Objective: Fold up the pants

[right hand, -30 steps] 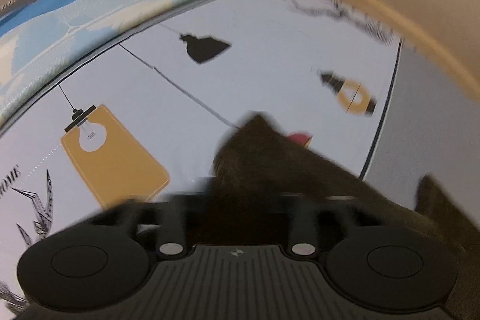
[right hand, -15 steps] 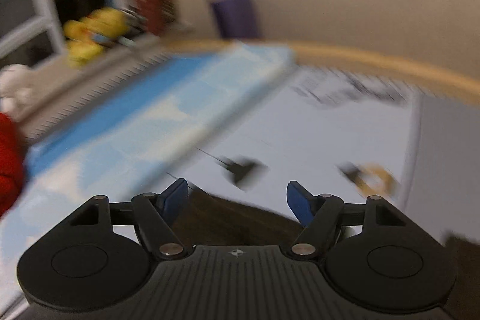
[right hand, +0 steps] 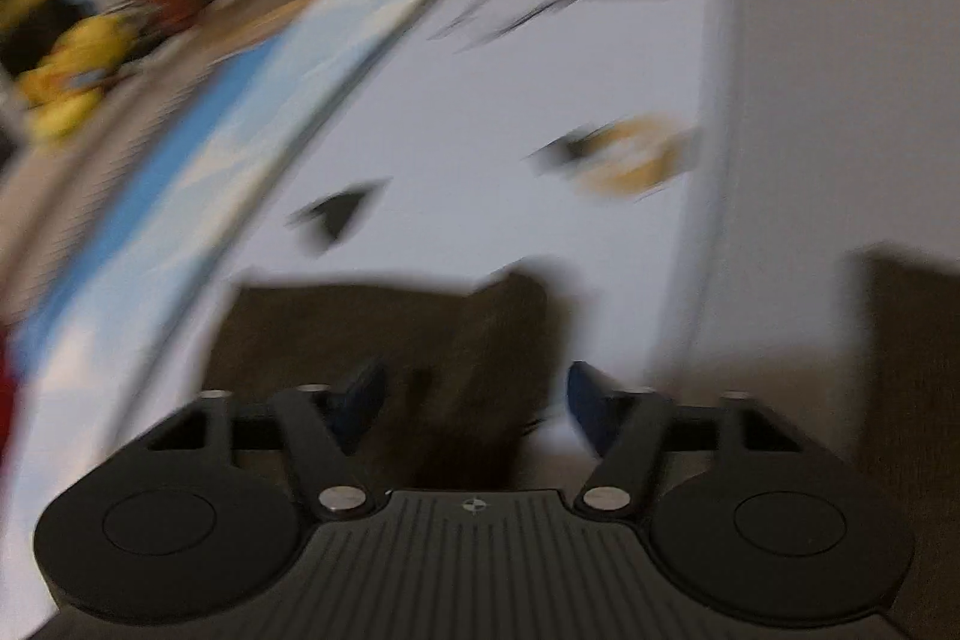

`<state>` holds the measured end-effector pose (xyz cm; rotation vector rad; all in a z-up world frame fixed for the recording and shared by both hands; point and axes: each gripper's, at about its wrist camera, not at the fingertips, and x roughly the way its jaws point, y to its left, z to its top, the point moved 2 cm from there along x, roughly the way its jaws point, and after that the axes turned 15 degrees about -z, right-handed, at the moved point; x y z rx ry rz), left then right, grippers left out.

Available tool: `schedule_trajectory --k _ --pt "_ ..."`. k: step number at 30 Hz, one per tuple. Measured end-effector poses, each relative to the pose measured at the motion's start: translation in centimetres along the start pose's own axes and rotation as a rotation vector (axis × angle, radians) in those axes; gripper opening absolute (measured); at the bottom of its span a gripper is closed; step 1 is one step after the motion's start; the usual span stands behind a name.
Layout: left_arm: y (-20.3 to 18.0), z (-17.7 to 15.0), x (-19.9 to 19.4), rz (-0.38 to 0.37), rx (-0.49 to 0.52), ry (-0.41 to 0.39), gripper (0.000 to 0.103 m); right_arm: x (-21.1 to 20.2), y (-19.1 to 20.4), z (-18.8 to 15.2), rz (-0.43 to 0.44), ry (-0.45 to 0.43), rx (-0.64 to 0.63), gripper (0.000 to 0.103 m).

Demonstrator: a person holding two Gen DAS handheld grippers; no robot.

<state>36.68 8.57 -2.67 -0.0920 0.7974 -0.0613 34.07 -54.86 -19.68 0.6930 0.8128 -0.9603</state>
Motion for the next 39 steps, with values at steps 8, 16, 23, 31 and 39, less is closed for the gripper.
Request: schedule_trajectory --k 8,16,23,31,39 --pt "2.9 0.4 -1.0 0.006 -0.015 -0.016 0.038 -2.2 -2.0 2.6 -0.147 -0.089 0.047 0.005" --pt "9.3 -1.8 -0.8 -0.114 -0.056 0.088 0.051 -0.8 -7.5 4.8 -0.262 0.002 0.141 0.032" --pt "18.0 -6.7 2.4 -0.108 -0.29 0.198 0.058 -9.0 -5.2 5.5 -0.095 -0.14 0.001 0.043" --pt "19.9 -9.5 6.5 -0.205 -0.344 0.184 0.07 -21.1 -3.6 2.8 0.245 -0.23 -0.298 0.047" --pt "17.6 -7.9 5.4 -0.118 -0.214 0.094 0.031 -27.3 -7.3 -2.8 0.334 -0.262 -0.478 0.057"
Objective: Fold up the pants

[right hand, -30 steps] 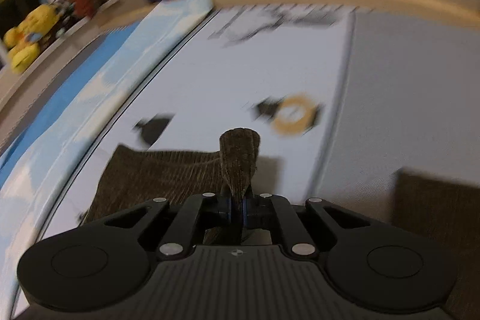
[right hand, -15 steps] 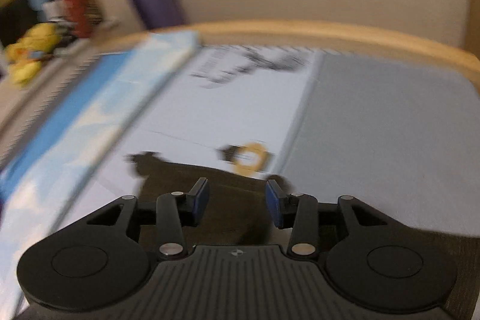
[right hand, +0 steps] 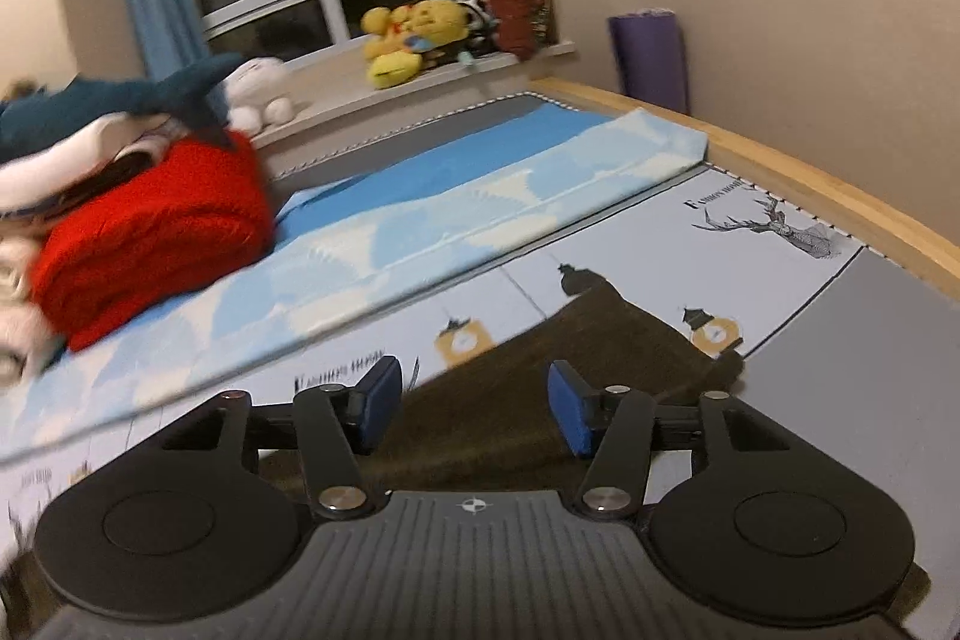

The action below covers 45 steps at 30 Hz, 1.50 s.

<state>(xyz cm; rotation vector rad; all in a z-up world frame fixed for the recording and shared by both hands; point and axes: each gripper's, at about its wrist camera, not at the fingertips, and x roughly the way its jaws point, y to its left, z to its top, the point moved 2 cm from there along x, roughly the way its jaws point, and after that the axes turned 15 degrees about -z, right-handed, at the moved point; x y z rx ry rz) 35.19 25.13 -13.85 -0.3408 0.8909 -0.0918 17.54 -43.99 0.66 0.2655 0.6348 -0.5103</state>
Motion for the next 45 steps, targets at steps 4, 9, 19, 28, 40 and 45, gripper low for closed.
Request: schedule_trajectory --k 4,9,19,28,40,45 --pt "-2.4 0.0 -2.6 0.115 0.08 0.022 0.043 -0.6 -0.7 -2.1 -0.011 0.061 -0.023 0.057" --pt "-4.9 -0.1 -10.8 0.099 0.068 -0.074 0.062 -2.7 -1.8 -2.4 0.013 -0.003 -0.047 0.059" --pt "-9.1 -12.0 -19.7 0.012 0.251 -0.089 0.072 -6.7 -3.6 -7.0 0.058 -0.11 -0.187 0.061" --pt "-8.5 -14.9 -20.8 0.029 0.291 -0.118 0.072 -8.0 -2.6 -8.4 0.049 -0.154 -0.218 0.053" --pt "-0.8 -14.6 -14.7 -0.082 0.12 0.077 0.083 -5.1 -1.9 -9.1 0.009 -0.072 -0.268 0.061" --pt "0.8 -14.4 -12.4 0.014 0.109 0.126 0.083 -2.9 -3.1 -9.7 -0.082 0.046 -0.245 0.064"
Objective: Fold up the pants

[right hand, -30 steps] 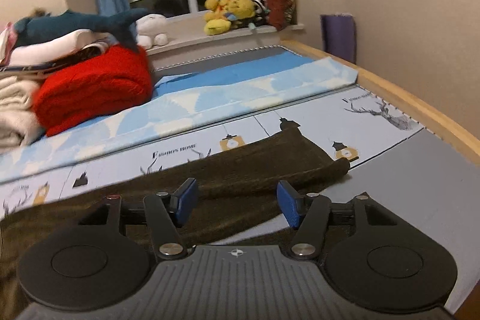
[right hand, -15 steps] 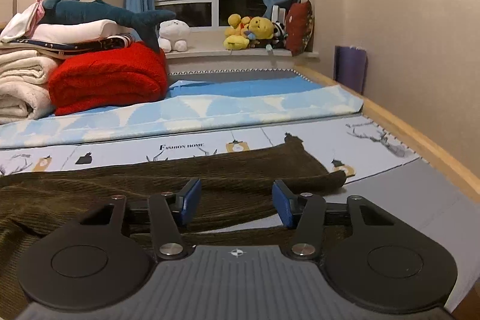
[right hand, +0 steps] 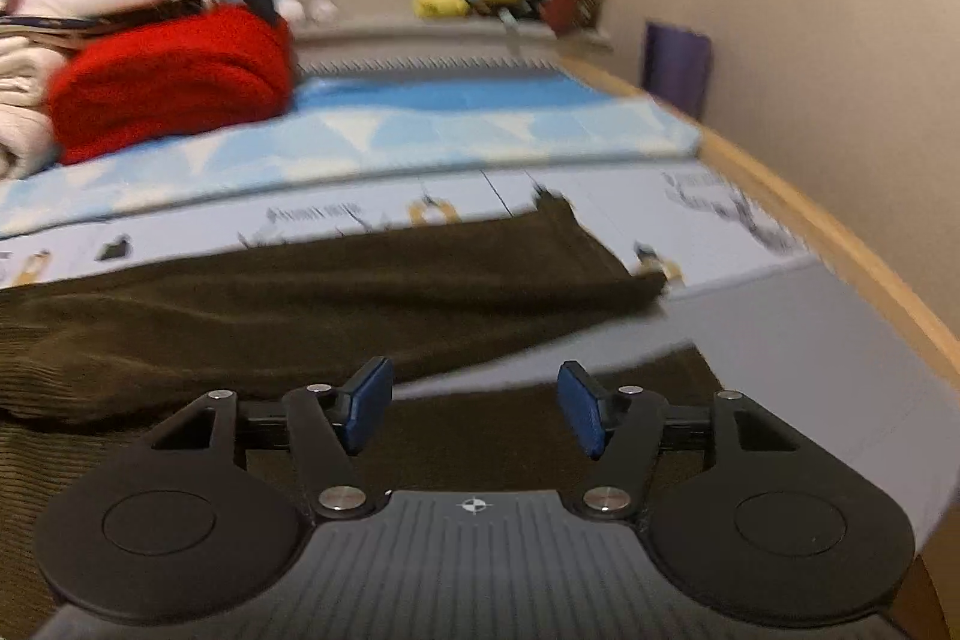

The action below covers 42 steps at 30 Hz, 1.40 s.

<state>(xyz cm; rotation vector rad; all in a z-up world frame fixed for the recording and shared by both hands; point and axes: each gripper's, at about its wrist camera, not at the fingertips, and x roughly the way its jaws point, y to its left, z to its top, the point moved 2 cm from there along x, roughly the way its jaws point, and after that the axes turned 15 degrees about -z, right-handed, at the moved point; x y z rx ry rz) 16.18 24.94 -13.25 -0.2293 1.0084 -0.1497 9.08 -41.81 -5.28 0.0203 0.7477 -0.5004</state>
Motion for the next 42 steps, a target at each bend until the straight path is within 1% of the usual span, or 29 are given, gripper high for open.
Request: schedule_trajectory --k 2,4,5,6,7,8,9,11,12,14,17,20,22,23,25,26,28,29,31,32,33,34,35,36,37,38,42 --pt "1.0 -0.3 1.2 0.012 -0.039 0.06 0.083 0.9 -0.6 -0.4 -0.011 0.057 0.024 0.064" --pt "1.3 -0.8 2.4 0.003 -0.045 0.133 0.082 1.6 -1.1 -0.7 -0.023 0.098 0.044 0.064" --pt "1.3 -1.1 2.7 -0.011 -0.035 0.165 0.081 1.9 -1.3 -0.9 -0.027 0.114 0.051 0.064" --pt "1.2 -1.4 2.9 -0.02 -0.008 0.189 0.076 2.1 -1.4 -1.0 -0.029 0.126 0.055 0.064" --pt "0.9 -1.5 2.8 -0.015 0.025 0.187 0.073 2.2 -1.5 -1.1 -0.032 0.134 0.056 0.064" --pt "0.7 -1.7 2.5 -0.015 0.051 0.181 0.06 2.3 -1.6 -1.2 -0.034 0.142 0.058 0.064" --pt "0.7 -1.7 2.1 -0.01 0.067 0.171 0.045 2.4 -1.6 -1.2 -0.034 0.149 0.06 0.064" --pt "1.0 -1.7 1.1 0.004 0.08 0.147 0.027 2.4 -1.6 -1.3 -0.033 0.155 0.06 0.064" --pt "1.1 -2.0 0.6 -0.004 0.068 0.142 0.022 2.3 -1.5 -1.4 -0.033 0.154 0.055 0.064" --pt "1.2 -2.5 -0.3 0.004 0.063 0.147 0.02 2.2 -1.5 -1.3 -0.034 0.151 0.043 0.064" --pt "1.3 -3.0 -1.2 0.04 0.083 0.134 0.02 2.2 -1.1 -1.4 -0.033 0.154 0.022 0.064" --pt "1.3 -2.8 -1.0 0.062 0.071 0.138 0.022 2.4 -0.8 -1.3 -0.031 0.158 0.006 0.064" --pt "0.9 -2.5 -1.1 0.072 0.069 0.136 0.027 2.3 -0.5 -1.4 -0.023 0.157 -0.008 0.064" --pt "0.6 -2.7 -1.4 0.087 0.082 0.131 0.031 2.3 -0.5 -1.3 -0.017 0.156 -0.015 0.064" --pt "-0.4 -2.4 -1.9 0.117 0.128 0.086 0.031 2.1 -0.3 -1.4 -0.004 0.15 -0.032 0.064" --pt "-1.0 -2.1 -2.4 0.106 0.147 0.052 0.034 1.9 -0.2 -1.4 0.003 0.147 -0.041 0.064" --pt "-2.1 -1.8 -2.9 0.036 0.157 0.011 0.038 1.8 -0.1 -1.4 0.018 0.141 -0.063 0.064" --pt "-2.7 -1.8 -3.0 -0.004 0.169 0.006 0.04 1.8 0.0 -1.5 0.02 0.138 -0.073 0.064" --pt "-4.1 -1.9 -2.6 -0.065 0.215 0.026 0.05 1.8 0.1 -1.5 0.019 0.137 -0.088 0.064" --pt "-4.7 -2.1 -2.0 -0.086 0.241 0.059 0.059 1.8 0.2 -1.5 0.019 0.138 -0.089 0.064" --pt "-5.2 -2.5 -1.3 -0.095 0.261 0.103 0.066 1.8 0.3 -1.5 0.021 0.137 -0.087 0.064" --pt "-5.6 -3.1 -0.2 -0.09 0.279 0.169 0.068 1.7 0.4 -1.4 0.022 0.135 -0.084 0.064" --pt "-5.7 -3.8 1.0 -0.064 0.293 0.246 0.069 1.6 0.5 -1.3 0.025 0.132 -0.082 0.064" --pt "-5.7 -4.2 1.9 -0.035 0.304 0.297 0.072 1.6 0.6 -1.3 0.027 0.128 -0.081 0.064" --pt "-5.9 -4.2 2.0 -0.026 0.321 0.294 0.072 1.5 0.7 -1.2 0.031 0.123 -0.081 0.064" --pt "-6.1 -3.8 1.8 -0.029 0.319 0.275 0.072 1.4 0.9 -1.1 0.035 0.118 -0.082 0.064" --pt "-6.4 -2.2 0.6 -0.071 0.235 0.174 0.072 1.0 1.5 -0.9 0.041 0.087 -0.106 0.064"
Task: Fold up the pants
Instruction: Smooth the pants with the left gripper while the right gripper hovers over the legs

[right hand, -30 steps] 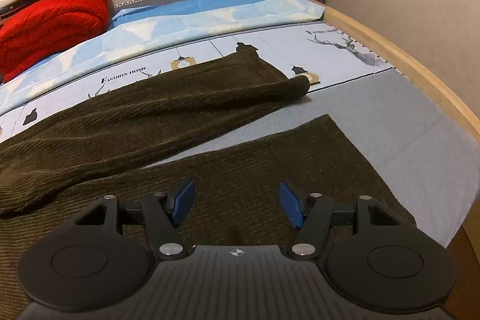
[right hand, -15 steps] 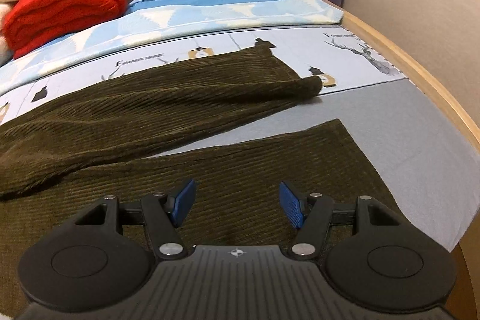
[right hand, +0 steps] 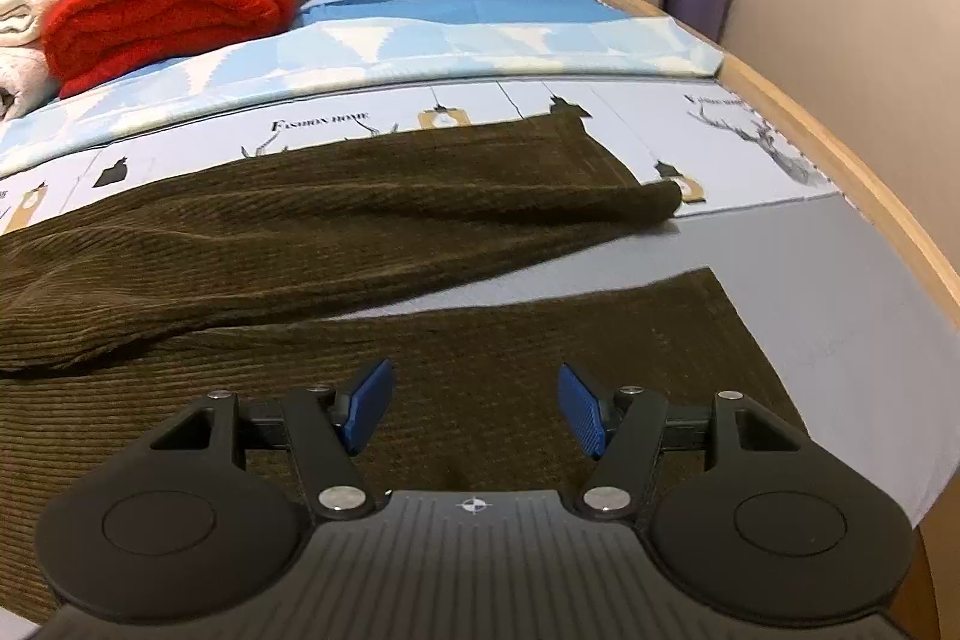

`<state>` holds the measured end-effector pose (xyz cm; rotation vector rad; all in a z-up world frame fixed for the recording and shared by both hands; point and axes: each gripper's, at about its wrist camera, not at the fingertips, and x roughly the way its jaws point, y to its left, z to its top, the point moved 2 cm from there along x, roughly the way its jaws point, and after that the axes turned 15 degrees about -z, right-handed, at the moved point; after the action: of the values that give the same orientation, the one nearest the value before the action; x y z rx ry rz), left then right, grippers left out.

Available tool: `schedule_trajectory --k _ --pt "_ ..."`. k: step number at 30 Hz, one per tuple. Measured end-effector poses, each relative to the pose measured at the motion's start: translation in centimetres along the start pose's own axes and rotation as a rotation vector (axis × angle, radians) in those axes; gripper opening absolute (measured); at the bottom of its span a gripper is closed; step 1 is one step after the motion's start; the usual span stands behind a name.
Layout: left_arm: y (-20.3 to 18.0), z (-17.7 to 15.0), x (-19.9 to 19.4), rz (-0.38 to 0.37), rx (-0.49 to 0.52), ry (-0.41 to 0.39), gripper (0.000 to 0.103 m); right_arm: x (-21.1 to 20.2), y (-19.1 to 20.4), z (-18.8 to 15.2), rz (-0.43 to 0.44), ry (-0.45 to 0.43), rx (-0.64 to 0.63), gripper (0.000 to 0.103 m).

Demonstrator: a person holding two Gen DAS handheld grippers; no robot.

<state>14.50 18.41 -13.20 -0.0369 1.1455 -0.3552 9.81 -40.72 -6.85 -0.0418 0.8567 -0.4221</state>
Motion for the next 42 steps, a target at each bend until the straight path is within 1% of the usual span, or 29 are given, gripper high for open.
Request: schedule_trajectory --k 2,6,8,11,14,16,17,18,19,20,21,23,25,27,29,30,31,33,36,38,40,42 --pt "-0.2 0.5 -0.3 0.015 -0.004 -0.034 0.072 -0.2 0.3 0.1 -0.004 -0.015 -0.015 0.064" --pt "-0.8 1.6 -0.1 0.082 0.013 -0.053 0.072 0.0 0.4 0.0 -0.011 -0.021 -0.034 0.064" --pt "-0.8 1.7 -0.2 0.111 0.014 -0.065 0.072 -0.1 0.5 0.1 -0.018 -0.025 -0.032 0.064" --pt "0.1 2.1 -0.7 0.137 -0.007 -0.098 0.072 -0.3 0.3 0.3 -0.032 -0.04 -0.015 0.063" --pt "0.4 2.7 -1.2 0.14 -0.035 -0.137 0.071 -0.6 -0.2 0.5 -0.037 -0.05 0.023 0.063" --pt "0.4 3.0 -1.5 0.13 -0.05 -0.157 0.064 -0.8 -0.3 0.6 -0.029 -0.06 0.044 0.063" --pt "0.3 3.2 -1.5 0.123 -0.053 -0.163 0.053 -0.9 -0.3 0.7 -0.025 -0.066 0.051 0.063" --pt "0.2 3.4 -1.5 0.113 -0.055 -0.166 0.035 -1.0 -0.2 0.8 -0.022 -0.073 0.052 0.063" --pt "0.2 3.5 -1.4 0.098 -0.056 -0.164 0.025 -1.0 -0.1 0.9 -0.021 -0.079 0.049 0.062" --pt "0.0 3.7 -1.2 0.083 -0.056 -0.16 0.01 -0.8 0.1 1.1 -0.02 -0.083 0.046 0.062" --pt "-0.2 3.9 -1.1 0.076 -0.054 -0.161 0.003 -0.8 0.2 1.3 -0.019 -0.086 0.045 0.062" --pt "-0.7 4.3 -1.1 0.082 -0.044 -0.173 0.003 -0.7 0.5 1.5 -0.013 -0.094 0.049 0.059" --pt "-0.8 4.7 -0.9 0.086 -0.052 -0.177 0.003 -0.7 0.8 1.8 0.001 -0.103 0.057 0.05" --pt "-0.8 5.1 -0.5 0.089 -0.067 -0.172 0.003 -0.6 1.0 2.2 0.014 -0.109 0.069 0.044" --pt "-0.9 5.6 -0.3 0.092 -0.078 -0.174 0.003 -0.5 1.2 2.5 0.025 -0.115 0.08 0.035" --pt "-1.0 5.8 -0.2 0.089 -0.083 -0.179 0.003 -0.6 1.3 2.7 0.028 -0.122 0.088 0.028" --pt "-1.2 6.1 -0.2 0.082 -0.088 -0.185 0.003 -0.6 1.3 2.8 0.03 -0.128 0.096 0.025" --pt "-1.6 6.4 -0.3 0.07 -0.088 -0.197 0.003 -0.7 1.4 3.1 0.039 -0.138 0.112 0.023" --pt "-2.4 7.0 -0.4 0.067 -0.068 -0.219 0.004 -0.5 1.9 3.4 0.066 -0.124 0.124 0.023" --pt "-2.7 7.8 -0.2 0.054 -0.08 -0.223 0.004 -0.4 2.3 3.5 0.077 -0.118 0.118 0.023" --pt "-2.6 9.2 0.3 0.048 -0.088 -0.226 0.004 -0.3 2.7 3.6 0.081 -0.117 0.109 0.023" --pt "-2.6 11.2 0.3 0.069 -0.076 -0.261 0.004 -0.1 3.1 3.8 0.09 -0.113 0.105 0.024"
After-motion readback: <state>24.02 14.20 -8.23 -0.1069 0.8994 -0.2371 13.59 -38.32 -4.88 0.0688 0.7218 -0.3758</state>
